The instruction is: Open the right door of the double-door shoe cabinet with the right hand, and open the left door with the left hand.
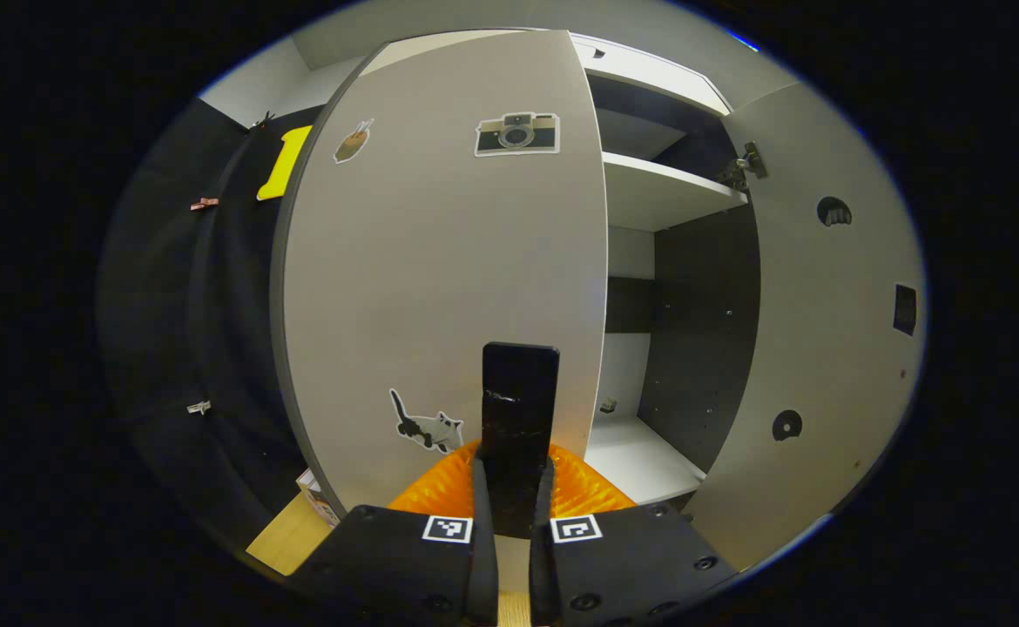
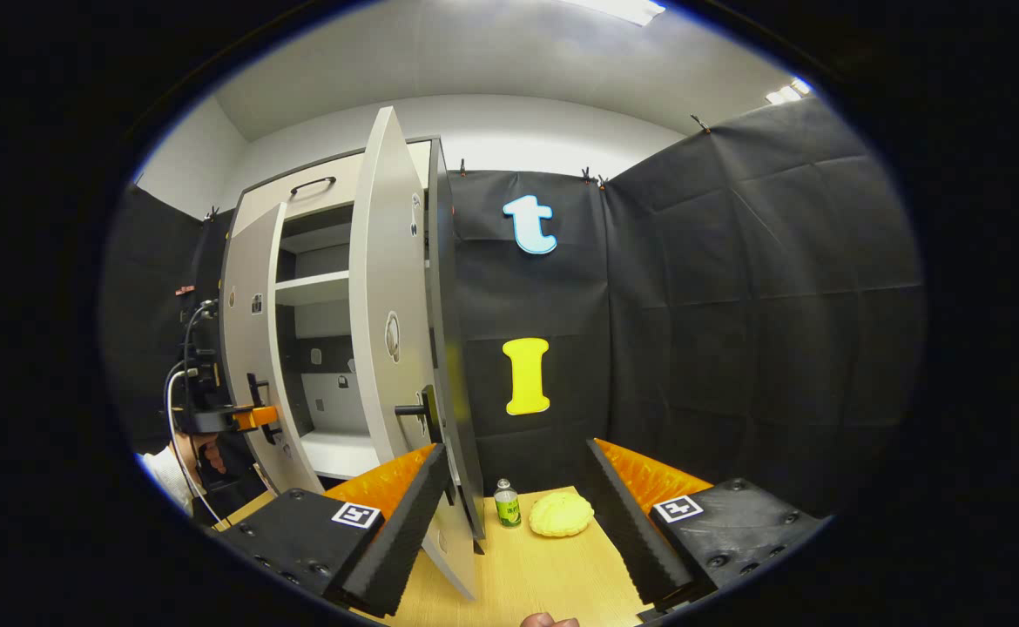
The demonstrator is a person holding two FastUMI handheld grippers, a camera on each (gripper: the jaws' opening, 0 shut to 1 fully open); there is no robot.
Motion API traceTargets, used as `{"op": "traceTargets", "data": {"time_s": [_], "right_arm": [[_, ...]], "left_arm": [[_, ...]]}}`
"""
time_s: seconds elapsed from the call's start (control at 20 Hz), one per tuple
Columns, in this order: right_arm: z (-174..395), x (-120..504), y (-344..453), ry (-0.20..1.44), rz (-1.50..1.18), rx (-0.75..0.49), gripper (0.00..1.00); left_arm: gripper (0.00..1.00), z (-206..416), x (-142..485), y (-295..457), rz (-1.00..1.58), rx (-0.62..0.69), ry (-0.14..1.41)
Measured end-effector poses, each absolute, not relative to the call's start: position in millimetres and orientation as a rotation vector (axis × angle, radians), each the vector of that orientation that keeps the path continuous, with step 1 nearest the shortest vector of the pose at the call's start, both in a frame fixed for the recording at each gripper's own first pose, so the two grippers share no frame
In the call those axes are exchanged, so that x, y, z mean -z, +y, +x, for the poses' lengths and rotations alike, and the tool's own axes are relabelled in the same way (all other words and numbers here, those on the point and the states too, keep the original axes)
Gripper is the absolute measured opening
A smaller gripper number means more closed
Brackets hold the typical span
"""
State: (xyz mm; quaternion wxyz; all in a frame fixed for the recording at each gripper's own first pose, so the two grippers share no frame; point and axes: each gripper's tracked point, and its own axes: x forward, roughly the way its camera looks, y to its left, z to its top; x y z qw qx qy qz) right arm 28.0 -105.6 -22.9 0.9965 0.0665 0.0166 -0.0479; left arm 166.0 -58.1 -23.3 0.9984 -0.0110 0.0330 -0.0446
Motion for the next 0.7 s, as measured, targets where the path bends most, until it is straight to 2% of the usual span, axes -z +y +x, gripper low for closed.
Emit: {"op": "traceTargets", "data": {"time_s": [0.2, 0.7], "right_arm": [[23, 17, -95, 0.018, 0.104, 0.098, 0.98], [11, 2, -55, -0.009, 0.064, 0.100, 0.98]], "left_arm": [[0.18, 140, 26, -37, -0.023, 0.107, 0.072], [0.18, 121, 27, -4, -0.014, 0.143, 0.077]]}}
